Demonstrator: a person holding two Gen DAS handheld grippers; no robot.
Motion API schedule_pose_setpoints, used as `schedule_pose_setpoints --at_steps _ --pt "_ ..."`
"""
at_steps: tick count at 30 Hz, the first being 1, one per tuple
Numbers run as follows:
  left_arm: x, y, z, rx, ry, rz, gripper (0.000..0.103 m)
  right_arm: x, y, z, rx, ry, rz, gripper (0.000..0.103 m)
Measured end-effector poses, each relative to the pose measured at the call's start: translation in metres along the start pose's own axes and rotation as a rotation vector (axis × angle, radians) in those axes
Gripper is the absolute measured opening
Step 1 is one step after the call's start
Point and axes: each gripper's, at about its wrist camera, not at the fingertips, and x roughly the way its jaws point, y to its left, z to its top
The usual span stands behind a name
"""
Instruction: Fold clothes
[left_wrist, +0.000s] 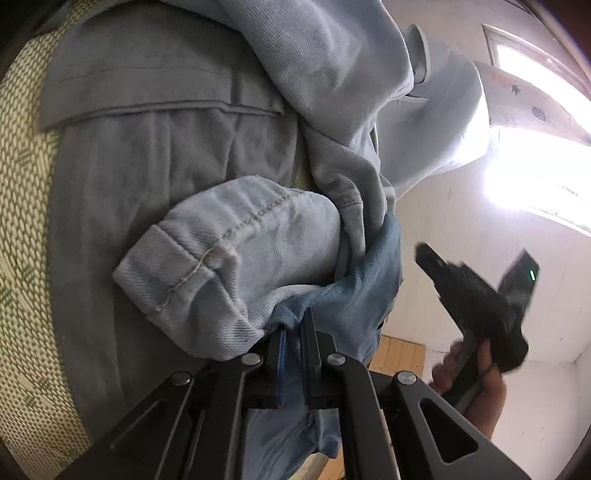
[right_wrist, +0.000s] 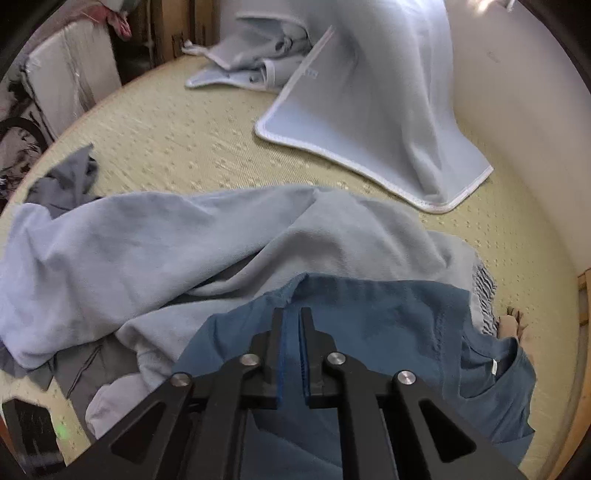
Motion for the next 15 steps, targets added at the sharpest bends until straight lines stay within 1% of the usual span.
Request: schedule_pose_setpoints --at_steps 2,4,5,6,7,9,10,11,12,13,14,15 --pt "-0.001 -0.004 0.000 0.015 0.000 -0.004 0.006 -0.021 -0.011 -0.011 0.002 -0.040 0.014 0.021" --pt "-0.002 -0.008 0.000 0.031 -0.001 -0.008 0.007 -0.050 -0.030 -0.024 0.014 -0.105 0.017 0.025" --pt "-0.003 -0.010 0.000 0.039 -0.001 -0.010 0.012 -0.066 -0.041 -0.032 0.024 -0.140 0.015 0.028" --pt "-0.004 -0.012 0.000 0.046 -0.001 -0.011 0.018 -0.084 -0.055 -0.042 0.035 -0.174 0.014 0.036" --pt "-0.004 -0.014 0.000 0.054 -0.001 -0.013 0.022 -0.104 -0.068 -0.055 0.046 -0.210 0.009 0.042" --pt "-0.006 -0.018 0.001 0.070 -0.002 -0.017 0.043 -0.139 -0.086 -0.082 0.066 -0.260 -0.012 0.043" --pt "-0.007 -0.022 -0.001 0.084 -0.005 -0.024 0.049 -0.153 -0.097 -0.098 0.084 -0.273 -0.021 0.045" --pt "-0.009 -0.024 -0.003 0.099 -0.009 -0.025 0.060 -0.166 -0.109 -0.114 0.106 -0.281 -0.029 0.046" --pt "-0.011 -0.027 -0.006 0.113 -0.013 -0.026 0.067 -0.176 -0.120 -0.132 0.131 -0.285 -0.034 0.053" --pt "-0.013 -0.029 -0.008 0.128 -0.017 -0.026 0.070 -0.184 -0.132 -0.151 0.156 -0.287 -0.043 0.063" --pt "-0.015 -0.032 -0.011 0.143 -0.021 -0.027 0.076 -0.189 -0.143 -0.169 0.176 -0.286 -0.057 0.066" --pt "-0.017 -0.034 -0.013 0.155 -0.027 -0.020 0.078 -0.188 -0.156 -0.187 0.199 -0.276 -0.072 0.072"
